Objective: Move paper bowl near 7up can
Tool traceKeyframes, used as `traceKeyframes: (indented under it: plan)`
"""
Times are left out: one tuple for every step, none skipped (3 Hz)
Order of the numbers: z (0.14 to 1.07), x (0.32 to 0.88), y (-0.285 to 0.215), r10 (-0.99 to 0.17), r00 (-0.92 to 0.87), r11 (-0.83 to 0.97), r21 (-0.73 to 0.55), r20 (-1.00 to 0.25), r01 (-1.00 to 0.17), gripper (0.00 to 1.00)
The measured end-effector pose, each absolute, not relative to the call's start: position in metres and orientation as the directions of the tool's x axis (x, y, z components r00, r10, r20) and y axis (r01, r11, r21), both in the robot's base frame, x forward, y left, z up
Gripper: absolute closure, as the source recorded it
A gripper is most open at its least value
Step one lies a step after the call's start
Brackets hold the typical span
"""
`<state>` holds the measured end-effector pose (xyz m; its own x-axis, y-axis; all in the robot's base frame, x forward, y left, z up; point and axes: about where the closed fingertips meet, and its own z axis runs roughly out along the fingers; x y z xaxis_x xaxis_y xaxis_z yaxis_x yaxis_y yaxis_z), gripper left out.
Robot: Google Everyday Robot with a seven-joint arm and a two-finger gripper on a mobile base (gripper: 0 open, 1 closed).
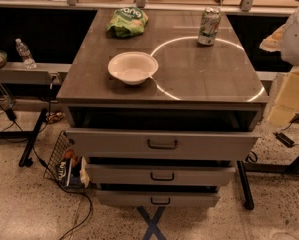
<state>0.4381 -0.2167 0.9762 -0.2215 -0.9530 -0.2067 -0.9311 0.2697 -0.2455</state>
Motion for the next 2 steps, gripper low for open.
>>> traceKeyframes:
  plan:
    - [0.975,0.439,-0.216,-0.953,-0.220,0.269,-0.246,-0.210,-0.931,0.00]
    - [0.953,0.466,-0.198,-0.944,-0.169,0.241,-0.242,-0.283,-0.940,0.00]
